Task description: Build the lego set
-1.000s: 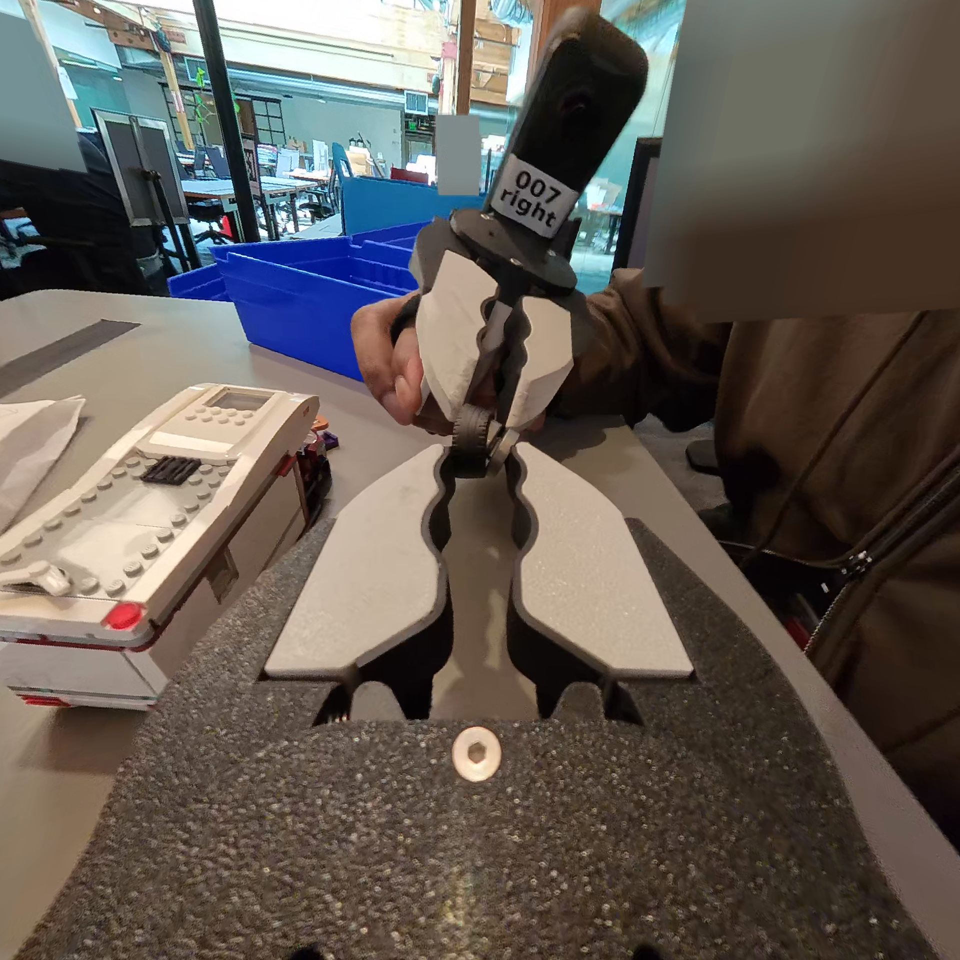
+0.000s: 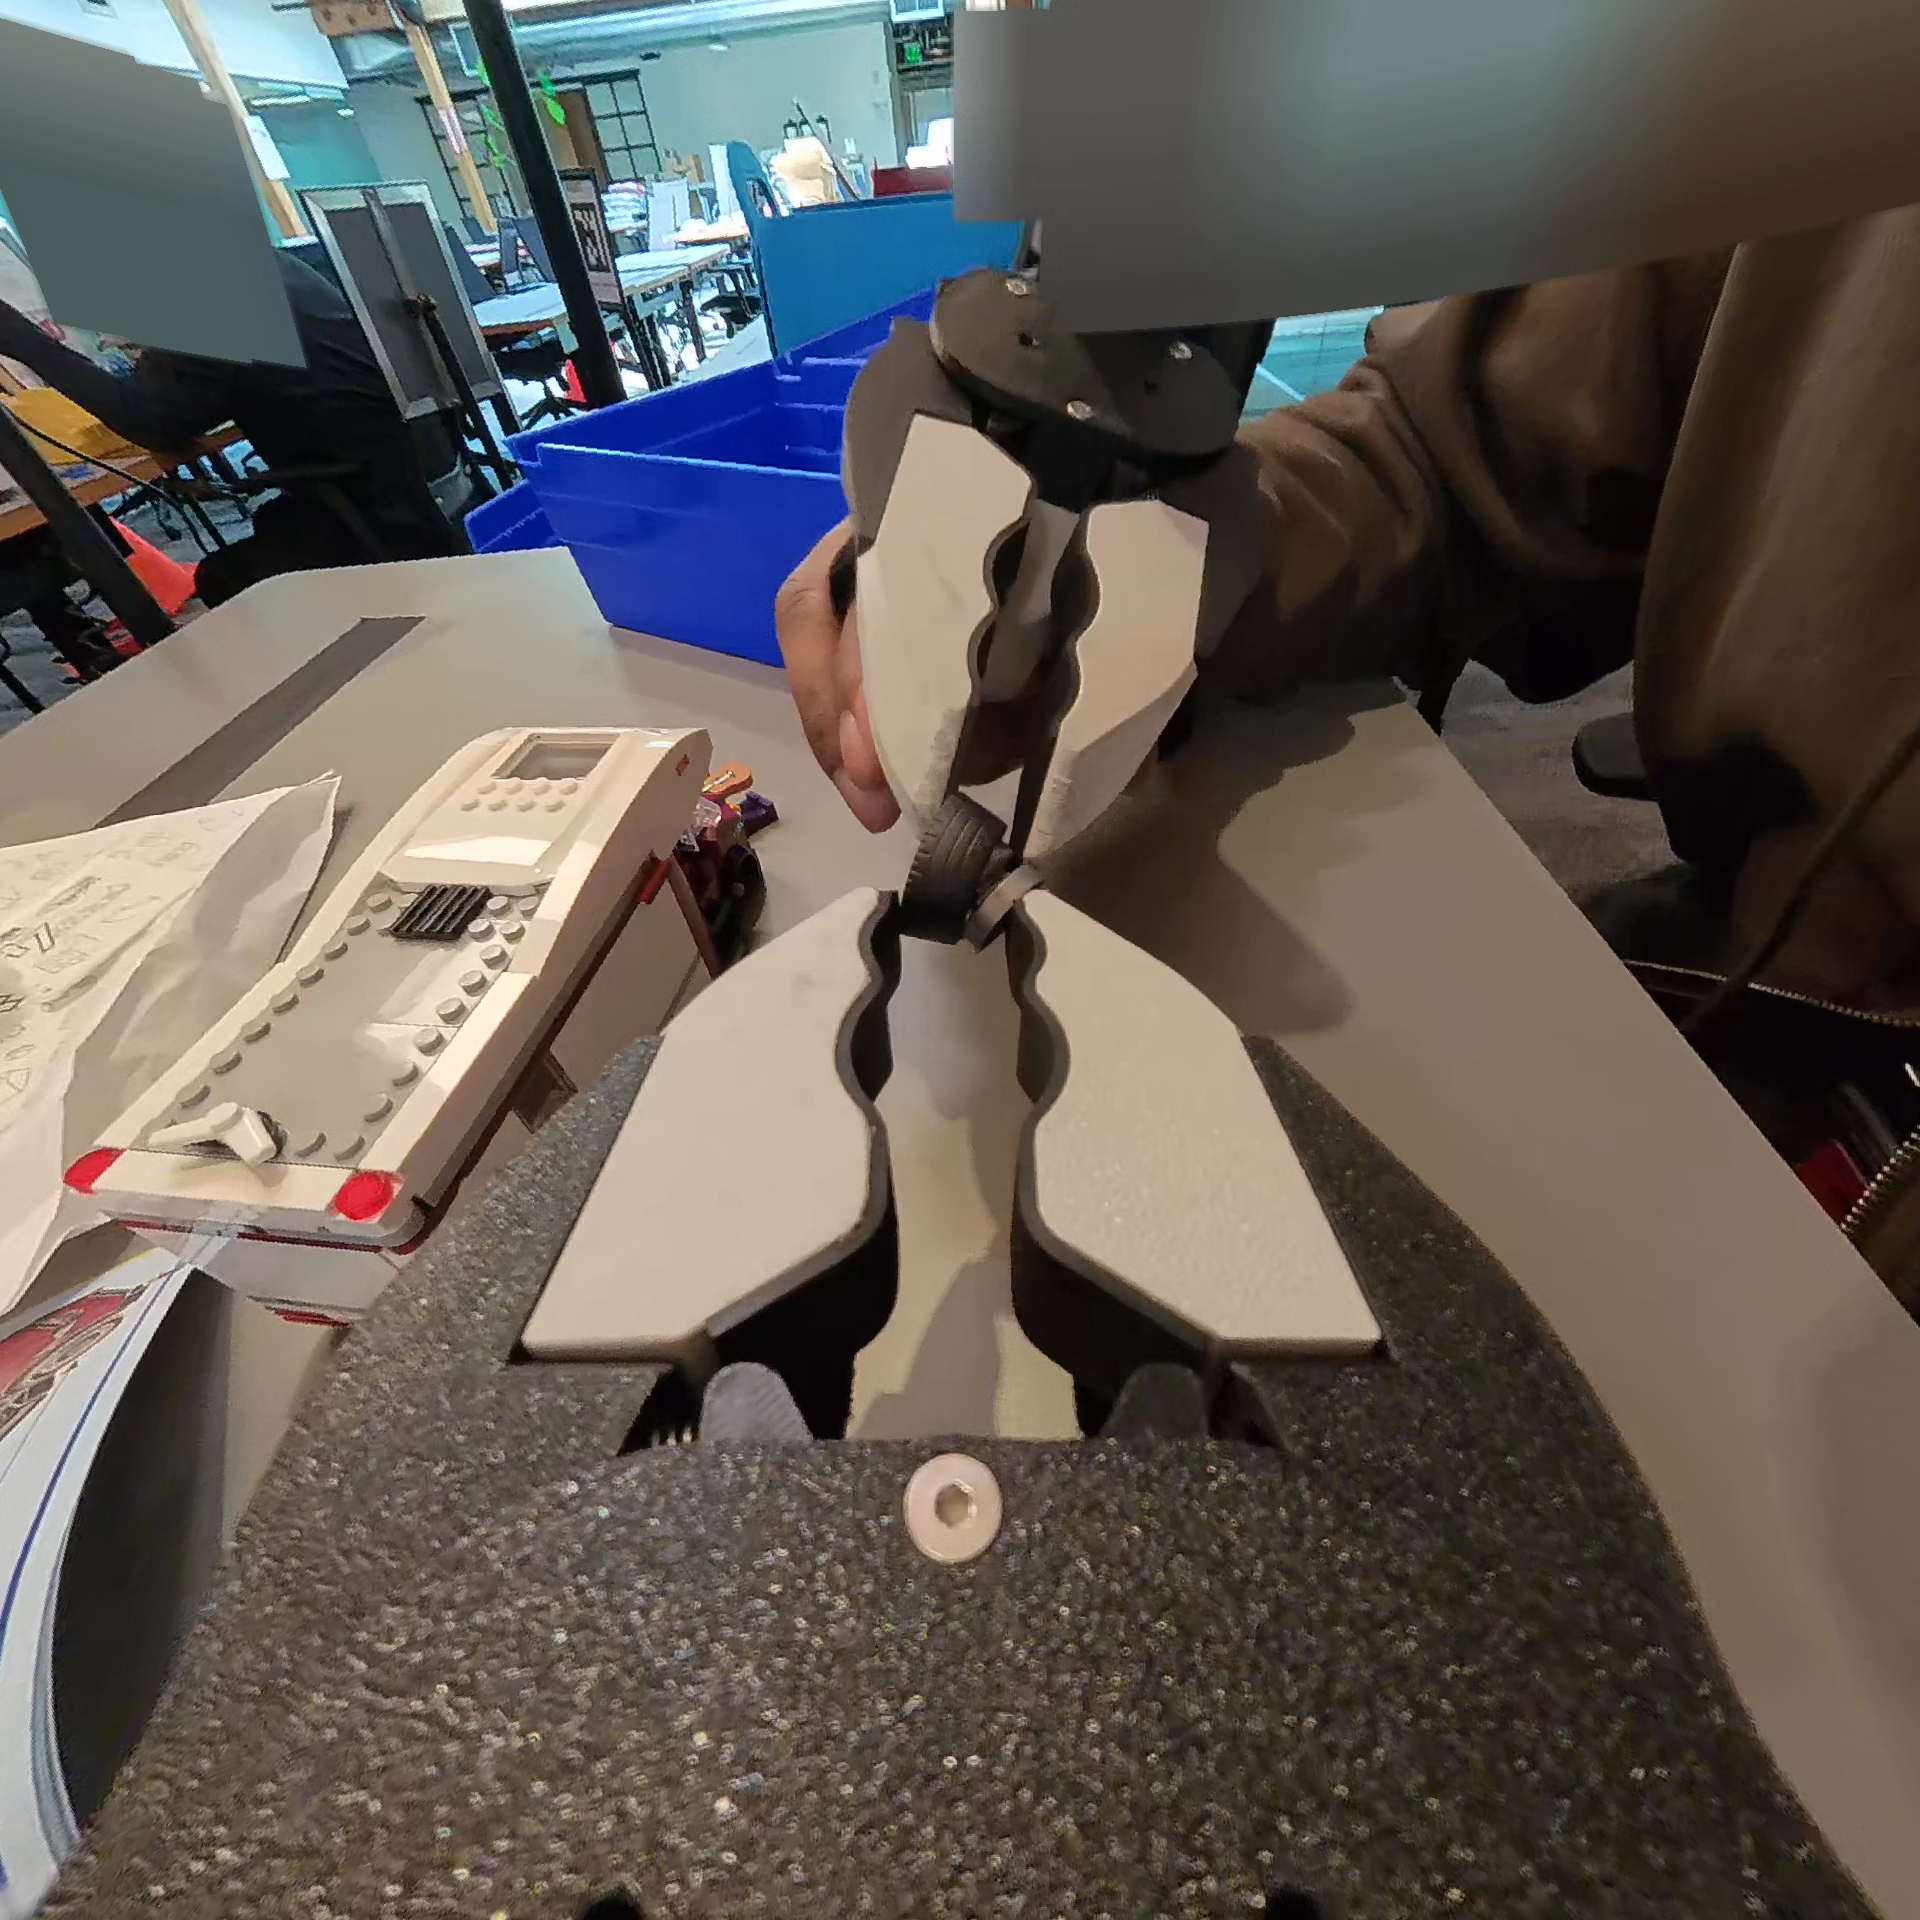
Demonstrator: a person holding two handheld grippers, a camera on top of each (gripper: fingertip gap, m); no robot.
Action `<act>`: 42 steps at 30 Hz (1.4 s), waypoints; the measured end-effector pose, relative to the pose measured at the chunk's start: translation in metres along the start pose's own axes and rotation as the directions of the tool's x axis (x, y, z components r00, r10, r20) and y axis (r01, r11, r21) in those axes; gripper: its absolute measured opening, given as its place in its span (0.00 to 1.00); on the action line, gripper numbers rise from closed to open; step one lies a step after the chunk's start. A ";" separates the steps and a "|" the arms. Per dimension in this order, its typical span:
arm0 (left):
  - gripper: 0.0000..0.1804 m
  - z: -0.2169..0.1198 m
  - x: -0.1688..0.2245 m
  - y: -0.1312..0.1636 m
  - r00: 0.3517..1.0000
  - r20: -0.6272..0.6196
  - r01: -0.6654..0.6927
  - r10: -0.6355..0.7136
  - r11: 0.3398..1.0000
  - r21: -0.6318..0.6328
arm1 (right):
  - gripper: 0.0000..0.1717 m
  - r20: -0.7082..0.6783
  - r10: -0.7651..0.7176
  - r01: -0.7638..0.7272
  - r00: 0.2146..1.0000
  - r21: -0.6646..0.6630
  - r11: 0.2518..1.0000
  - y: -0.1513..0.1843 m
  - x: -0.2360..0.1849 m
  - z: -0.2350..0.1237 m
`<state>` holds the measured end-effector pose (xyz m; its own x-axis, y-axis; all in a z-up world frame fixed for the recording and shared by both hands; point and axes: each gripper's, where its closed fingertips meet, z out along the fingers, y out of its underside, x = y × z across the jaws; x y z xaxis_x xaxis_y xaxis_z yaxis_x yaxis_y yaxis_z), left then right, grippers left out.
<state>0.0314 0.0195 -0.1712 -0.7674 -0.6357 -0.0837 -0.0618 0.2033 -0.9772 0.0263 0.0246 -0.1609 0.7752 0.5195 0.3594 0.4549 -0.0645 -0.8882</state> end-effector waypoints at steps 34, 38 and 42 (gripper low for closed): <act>0.06 -0.002 -0.003 0.000 0.970 -0.080 0.232 -0.228 0.972 0.045 | 0.05 -0.051 0.022 -0.017 0.998 0.092 0.996 -0.005 0.006 -0.002; 0.09 0.002 0.003 0.022 0.990 -0.055 0.123 -0.131 0.985 -0.121 | 0.05 0.013 0.025 -0.025 1.000 0.016 1.000 0.011 -0.003 0.003; 0.12 0.010 0.006 0.050 0.999 -0.020 0.022 -0.030 0.951 -0.310 | 0.05 0.056 0.016 -0.012 0.998 -0.080 0.997 0.033 -0.013 0.011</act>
<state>0.0302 0.0188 -0.2228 -0.7778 -0.6265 -0.0504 -0.2737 0.4097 -0.8702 0.0263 0.0255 -0.1977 0.7569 0.5651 0.3283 0.4794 -0.1388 -0.8665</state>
